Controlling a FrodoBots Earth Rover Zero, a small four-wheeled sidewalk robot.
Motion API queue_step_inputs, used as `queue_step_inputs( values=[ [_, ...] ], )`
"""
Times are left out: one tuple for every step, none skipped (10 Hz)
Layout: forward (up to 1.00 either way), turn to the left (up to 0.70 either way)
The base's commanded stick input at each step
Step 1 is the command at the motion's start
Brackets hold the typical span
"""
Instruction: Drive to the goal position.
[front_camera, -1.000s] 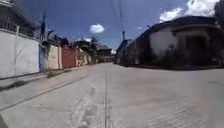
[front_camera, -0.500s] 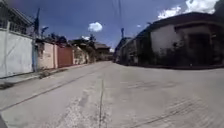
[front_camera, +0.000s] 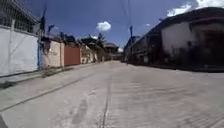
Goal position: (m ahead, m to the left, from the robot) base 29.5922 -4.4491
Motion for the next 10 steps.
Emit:
queue_step_inputs(
  values=[
    [0.85,0.18],
    [0.85,0.17],
    [0.85,0.14],
    [0.85,-0.07],
    [0.85,-0.34],
    [0.85,-0.34],
    [0.85,-0.34],
    [0.85,-0.34],
    [0.85,-0.34],
    [0.85,-0.34]
  ],
)
